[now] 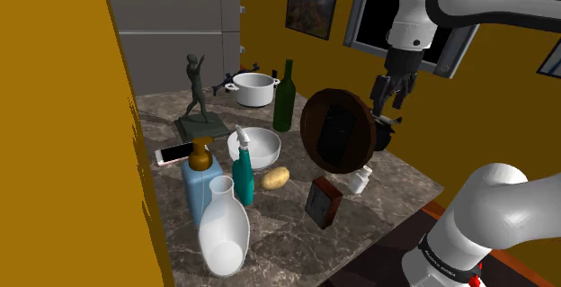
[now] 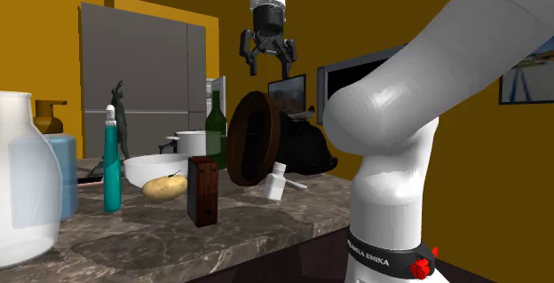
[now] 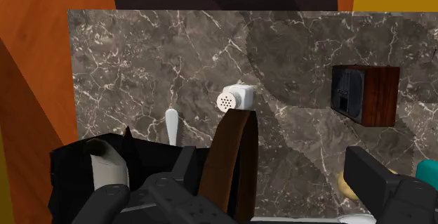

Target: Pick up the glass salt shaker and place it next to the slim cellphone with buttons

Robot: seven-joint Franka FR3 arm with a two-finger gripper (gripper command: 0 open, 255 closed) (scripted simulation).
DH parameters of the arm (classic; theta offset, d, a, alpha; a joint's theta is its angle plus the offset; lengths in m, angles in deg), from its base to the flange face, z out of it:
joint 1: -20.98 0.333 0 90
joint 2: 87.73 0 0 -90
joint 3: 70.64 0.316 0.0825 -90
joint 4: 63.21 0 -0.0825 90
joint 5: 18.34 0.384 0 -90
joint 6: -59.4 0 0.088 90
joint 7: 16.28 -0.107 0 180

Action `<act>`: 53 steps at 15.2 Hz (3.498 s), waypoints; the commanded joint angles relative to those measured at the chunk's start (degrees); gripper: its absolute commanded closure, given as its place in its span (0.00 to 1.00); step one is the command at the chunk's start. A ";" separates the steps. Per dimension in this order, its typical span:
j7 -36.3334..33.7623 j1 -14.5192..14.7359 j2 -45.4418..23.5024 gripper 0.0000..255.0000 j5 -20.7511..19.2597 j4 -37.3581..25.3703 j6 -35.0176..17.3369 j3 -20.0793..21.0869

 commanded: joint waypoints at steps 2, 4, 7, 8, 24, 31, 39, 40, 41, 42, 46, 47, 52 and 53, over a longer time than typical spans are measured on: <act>2.31 0.44 1.45 0.00 0.05 2.79 -1.94 -1.42; 6.94 1.29 4.01 0.00 0.01 8.08 -5.79 -4.36; 14.05 2.26 6.84 0.00 -0.30 15.30 -11.55 -9.05; 16.47 2.56 7.49 0.00 -0.48 17.50 -13.49 -10.72; 38.63 5.22 2.04 0.00 -0.93 35.31 -37.81 -25.48; 39.08 4.68 1.88 0.00 -0.36 35.30 -37.80 -24.87; 41.08 3.57 0.30 1.00 -1.94 33.10 -36.49 -26.93; 40.58 3.79 0.51 1.00 -1.68 32.82 -36.12 -26.57; 39.59 4.18 1.07 1.00 -1.26 32.28 -35.32 -25.82; 40.10 4.63 0.63 1.00 7.69 31.34 -34.44 -25.87; 25.16 1.66 -4.40 0.00 5.86 30.35 -31.02 -17.36; 25.22 1.84 -4.71 0.00 6.04 30.97 -31.97 -17.32; 25.64 2.90 -6.69 0.00 7.11 33.85 -36.94 -17.18; 25.73 3.43 -7.45 0.00 7.42 34.69 -38.60 -17.29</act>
